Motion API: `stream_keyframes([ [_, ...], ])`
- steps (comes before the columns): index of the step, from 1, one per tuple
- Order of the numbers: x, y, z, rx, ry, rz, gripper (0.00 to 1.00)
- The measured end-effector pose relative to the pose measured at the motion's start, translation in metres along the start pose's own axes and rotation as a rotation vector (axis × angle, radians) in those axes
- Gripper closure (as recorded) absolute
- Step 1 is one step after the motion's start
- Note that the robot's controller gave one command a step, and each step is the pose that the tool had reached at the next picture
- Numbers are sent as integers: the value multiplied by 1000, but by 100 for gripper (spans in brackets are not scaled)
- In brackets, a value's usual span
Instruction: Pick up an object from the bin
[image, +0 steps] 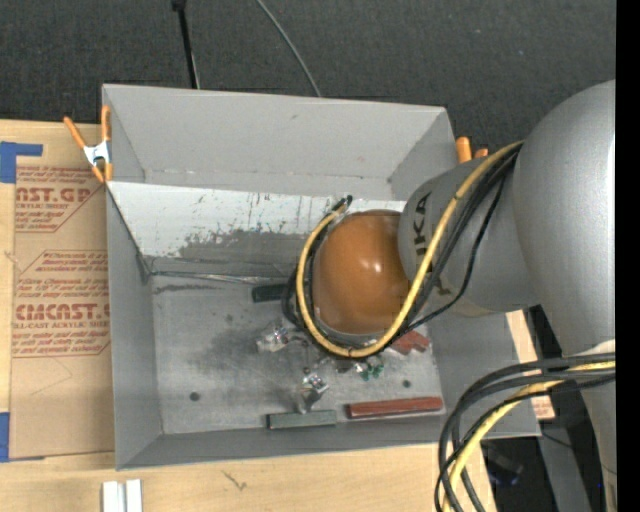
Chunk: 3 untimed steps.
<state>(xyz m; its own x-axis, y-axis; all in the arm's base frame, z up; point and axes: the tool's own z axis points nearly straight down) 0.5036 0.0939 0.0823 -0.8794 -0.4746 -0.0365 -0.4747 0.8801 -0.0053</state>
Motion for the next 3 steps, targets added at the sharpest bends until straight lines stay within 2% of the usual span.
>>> stream_keyframes([
  [1, 20, -19, -39, -6, 35, -7, 0],
  [2, -4, -63, -69, -6, 34, -38, 0],
  [3, 34, -15, 7, -8, 34, -230, 100],
])
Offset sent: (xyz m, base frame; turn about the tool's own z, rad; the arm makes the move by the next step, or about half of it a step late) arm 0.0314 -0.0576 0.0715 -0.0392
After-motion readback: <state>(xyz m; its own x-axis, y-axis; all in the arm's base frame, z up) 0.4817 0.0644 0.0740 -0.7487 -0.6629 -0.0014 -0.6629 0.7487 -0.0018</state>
